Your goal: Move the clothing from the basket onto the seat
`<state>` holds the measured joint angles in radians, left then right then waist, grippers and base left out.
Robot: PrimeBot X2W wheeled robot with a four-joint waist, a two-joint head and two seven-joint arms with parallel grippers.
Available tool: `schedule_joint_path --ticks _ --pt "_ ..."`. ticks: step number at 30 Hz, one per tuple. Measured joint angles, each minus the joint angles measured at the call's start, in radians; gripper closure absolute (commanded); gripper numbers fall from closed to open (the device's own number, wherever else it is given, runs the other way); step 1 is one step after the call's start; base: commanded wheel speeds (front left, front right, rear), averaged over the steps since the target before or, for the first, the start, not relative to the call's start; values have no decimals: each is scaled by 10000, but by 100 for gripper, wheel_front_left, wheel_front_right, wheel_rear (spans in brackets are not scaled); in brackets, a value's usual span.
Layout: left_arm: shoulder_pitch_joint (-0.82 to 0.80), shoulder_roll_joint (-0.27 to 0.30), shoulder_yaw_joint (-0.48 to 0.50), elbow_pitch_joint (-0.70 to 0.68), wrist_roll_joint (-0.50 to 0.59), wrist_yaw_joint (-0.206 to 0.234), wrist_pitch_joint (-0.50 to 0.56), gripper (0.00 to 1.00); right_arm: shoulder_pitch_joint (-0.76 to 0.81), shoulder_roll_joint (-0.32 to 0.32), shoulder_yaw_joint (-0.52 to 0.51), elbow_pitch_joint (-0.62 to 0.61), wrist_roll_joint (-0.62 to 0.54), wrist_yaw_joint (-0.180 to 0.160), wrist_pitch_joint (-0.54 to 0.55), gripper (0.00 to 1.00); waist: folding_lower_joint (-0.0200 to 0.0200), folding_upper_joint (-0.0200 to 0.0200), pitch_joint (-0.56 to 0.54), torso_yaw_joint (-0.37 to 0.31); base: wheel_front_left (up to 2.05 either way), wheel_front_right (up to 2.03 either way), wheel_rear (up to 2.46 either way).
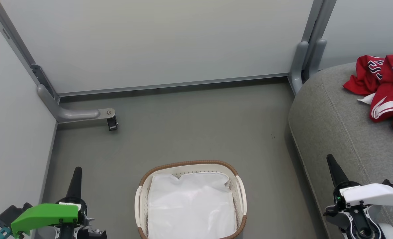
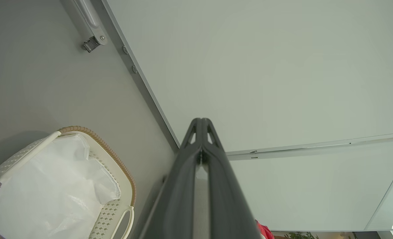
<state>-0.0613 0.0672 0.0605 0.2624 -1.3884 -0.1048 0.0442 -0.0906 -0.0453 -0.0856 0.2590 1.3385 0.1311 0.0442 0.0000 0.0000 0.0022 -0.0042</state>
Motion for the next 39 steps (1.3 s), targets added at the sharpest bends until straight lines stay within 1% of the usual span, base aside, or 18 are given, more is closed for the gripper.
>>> schedule_joint_path --ticks 26,36,39 --pt "-318 -138 391 -117 -1649 -184 518 100 -80 -12 -205 -94 2017 0 523 100 0 0 7 30 0 0 0" --pt "-415 -171 539 -151 -2197 -228 694 100 -135 -15 -274 -119 2679 0 702 100 0 0 10 42 0 0 0" --pt "-431 -174 548 -165 -2220 -230 702 100 -137 -17 -280 -121 2725 0 702 100 0 0 10 42 0 0 0"
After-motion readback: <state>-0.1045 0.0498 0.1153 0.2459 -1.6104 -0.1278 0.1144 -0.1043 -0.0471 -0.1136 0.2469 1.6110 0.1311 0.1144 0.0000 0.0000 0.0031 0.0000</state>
